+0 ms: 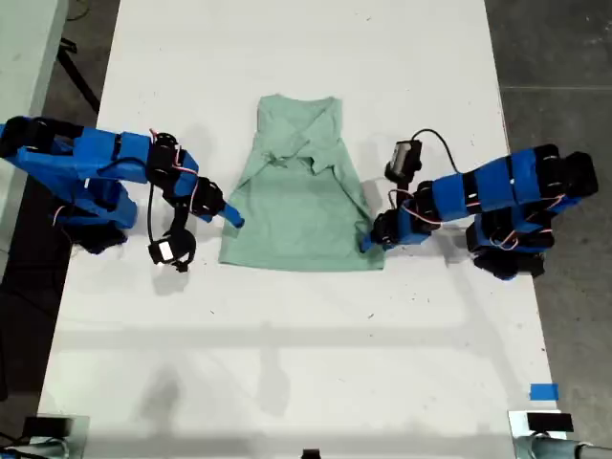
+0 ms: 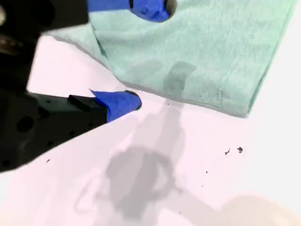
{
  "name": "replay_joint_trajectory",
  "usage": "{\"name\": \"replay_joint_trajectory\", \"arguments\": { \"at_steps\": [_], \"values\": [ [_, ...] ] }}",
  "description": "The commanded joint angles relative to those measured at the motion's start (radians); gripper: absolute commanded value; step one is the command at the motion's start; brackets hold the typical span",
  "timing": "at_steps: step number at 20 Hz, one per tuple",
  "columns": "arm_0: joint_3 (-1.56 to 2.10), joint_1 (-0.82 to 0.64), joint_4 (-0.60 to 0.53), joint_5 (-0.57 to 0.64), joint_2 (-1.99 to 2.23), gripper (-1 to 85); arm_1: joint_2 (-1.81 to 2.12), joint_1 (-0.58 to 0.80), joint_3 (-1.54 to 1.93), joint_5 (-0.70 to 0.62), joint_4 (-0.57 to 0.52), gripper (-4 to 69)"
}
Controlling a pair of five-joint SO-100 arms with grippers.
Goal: Fold t-shirt
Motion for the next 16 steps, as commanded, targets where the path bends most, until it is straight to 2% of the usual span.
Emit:
{"name": "replay_joint_trajectory", "arguments": {
  "at_steps": [1, 2, 11, 12, 16],
  "values": [
    [-0.032, 0.044, -0.014, -0.021, -0.006, 30.6, -0.051, -0.011, -0.123, -0.003, -0.002, 3.6],
    [-0.035, 0.058, -0.014, -0.029, -0.015, 30.4, -0.066, -0.009, -0.153, 0.003, 0.028, 0.3],
    [-0.097, 0.094, -0.014, -0.04, -0.057, 30.0, 0.011, 0.006, -0.451, -0.06, 0.278, -0.3],
    [-0.097, 0.094, -0.014, -0.04, -0.057, 29.9, -0.014, 0.015, -0.503, -0.066, 0.293, -0.3],
    [-0.106, 0.092, -0.011, -0.04, -0.057, 29.8, -0.212, 0.048, -0.738, -0.117, 0.241, -0.3]
  ]
}}
